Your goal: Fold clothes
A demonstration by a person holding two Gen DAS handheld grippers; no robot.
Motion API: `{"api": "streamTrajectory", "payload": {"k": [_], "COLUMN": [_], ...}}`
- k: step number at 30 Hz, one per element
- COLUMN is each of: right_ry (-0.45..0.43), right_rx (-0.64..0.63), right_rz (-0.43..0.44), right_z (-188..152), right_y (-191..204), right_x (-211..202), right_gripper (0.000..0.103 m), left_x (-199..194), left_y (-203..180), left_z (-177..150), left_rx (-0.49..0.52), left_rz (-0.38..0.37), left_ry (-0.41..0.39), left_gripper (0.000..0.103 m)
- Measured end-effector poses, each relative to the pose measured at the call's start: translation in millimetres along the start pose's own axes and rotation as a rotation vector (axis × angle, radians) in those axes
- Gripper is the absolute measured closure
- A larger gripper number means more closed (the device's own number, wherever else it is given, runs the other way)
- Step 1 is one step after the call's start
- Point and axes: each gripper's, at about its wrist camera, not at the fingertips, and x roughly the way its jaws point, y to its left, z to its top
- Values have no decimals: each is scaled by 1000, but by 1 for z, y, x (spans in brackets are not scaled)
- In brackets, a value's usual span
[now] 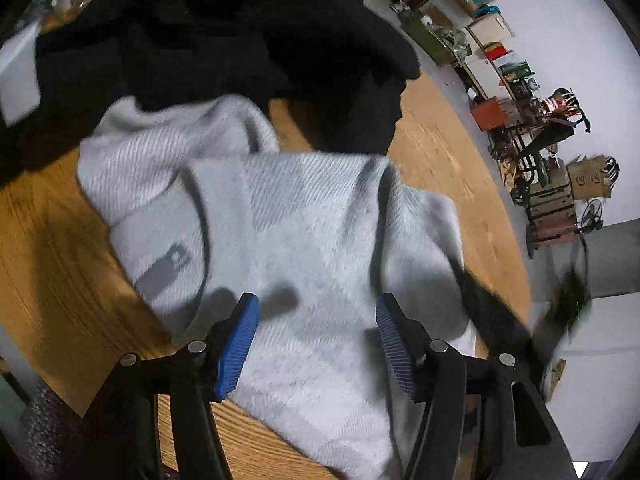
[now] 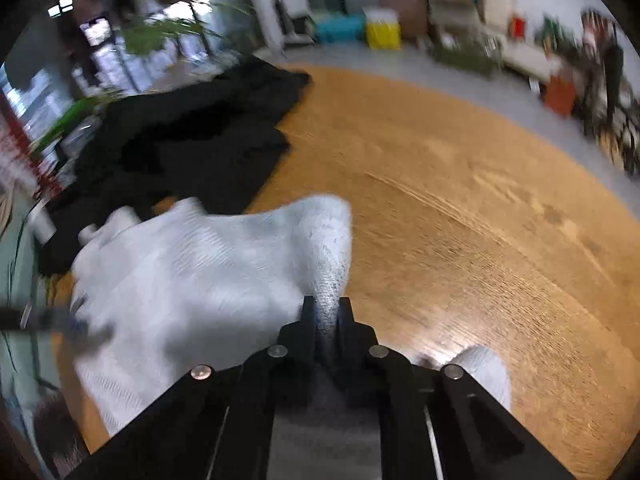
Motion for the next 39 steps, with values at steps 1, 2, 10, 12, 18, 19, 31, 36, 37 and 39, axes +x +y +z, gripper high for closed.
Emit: {"api": "streamTrajectory", "payload": {"k": [1,2,10,12,18,19,31,36,37,39], "right_ry": [-25,-51,-13,1,-60,-61,-12,-29,-34,-65], "right_rx": [-14,-27,10,87,73,44,47,119,142,157], "right_rz": [15,30,219,250,170,133,131,67,54,40], "right_z": [-9,-17,-112,-130,-144,-146,-173,-169,-165,-154], "right_y": [7,14,40,34,50,56,61,43,37,29], "right_x": [-10,-19,-54,-49,-63,-63,-59,-82,-88,-101], "right_gripper": [93,93,94,93,93,93,86,36,33,33], "left_x": [-3,-5,-8,-8,-9,-14,47,34,32,27], "left_y": [-4,-8,-40,-51,-78,-79,-55,-52,-47,-34], "left_z": [2,4,-27,-35,-40,-38,-26,-46,-46,-47], "left_rx": [6,12,59,85,169,180,174,268,250,209], "left_rz": [-18,-36,-192,-215,-260,-296,-97,-71,-113,-208], "left_ry": [-3,-6,87,106,104,108,125,9,13,19], "left_gripper": [41,41,41,41,41,41,47,98,98,99]}}
